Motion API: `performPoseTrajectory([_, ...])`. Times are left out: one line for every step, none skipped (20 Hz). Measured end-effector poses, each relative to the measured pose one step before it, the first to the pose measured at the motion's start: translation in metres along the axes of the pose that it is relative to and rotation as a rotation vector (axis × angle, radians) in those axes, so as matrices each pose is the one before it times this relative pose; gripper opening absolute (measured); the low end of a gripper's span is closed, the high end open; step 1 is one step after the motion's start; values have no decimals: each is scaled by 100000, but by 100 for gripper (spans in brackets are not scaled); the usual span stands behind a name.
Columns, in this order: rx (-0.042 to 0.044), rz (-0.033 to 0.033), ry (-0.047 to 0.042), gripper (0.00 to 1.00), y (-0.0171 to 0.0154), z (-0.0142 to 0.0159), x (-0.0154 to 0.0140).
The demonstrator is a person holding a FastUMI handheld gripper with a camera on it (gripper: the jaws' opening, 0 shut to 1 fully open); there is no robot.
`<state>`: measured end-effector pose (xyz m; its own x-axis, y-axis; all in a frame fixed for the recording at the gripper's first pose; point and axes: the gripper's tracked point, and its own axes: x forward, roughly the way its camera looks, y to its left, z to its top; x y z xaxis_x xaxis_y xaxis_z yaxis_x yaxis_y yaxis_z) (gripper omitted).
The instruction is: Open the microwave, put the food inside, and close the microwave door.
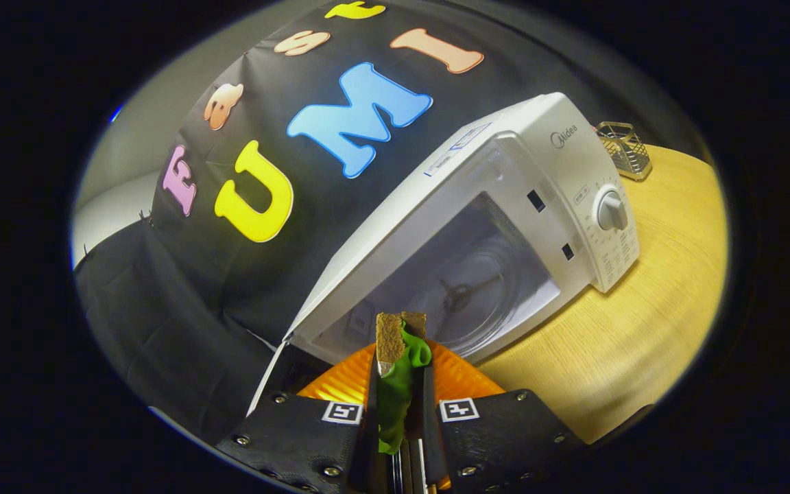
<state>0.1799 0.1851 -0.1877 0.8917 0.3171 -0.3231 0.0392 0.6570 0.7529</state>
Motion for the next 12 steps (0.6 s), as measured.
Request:
performPoseTrajectory([1335,238,-2567,26,-104,265,878])
performPoseTrajectory([1323,-186,-2185,26,-80,91,853])
performPoseTrajectory([1227,-357,-1895,26,-187,99,862])
performPoseTrajectory([1211,-185,-1878,26,-81,3,792])
performPoseTrajectory([1001,-3,-1794,26,-63,25,841])
performPoseTrajectory([1051,20,-1681,26,-440,-207,1016])
performPoseTrajectory([649,88,-1842,26,-148,13,791])
performPoseTrajectory([646,-684,-1379,26,-318,-41,761])
performPoseTrajectory([817,-1136,-1104,26,-496,-113,887])
performPoseTrajectory([679,-1049,-1201,26,-533,-36,714])
performPoseTrajectory([728,-1245,-1049,26,-488,-39,653])
performPoseTrajectory([647,-1049,-1025,26,-363,-26,579])
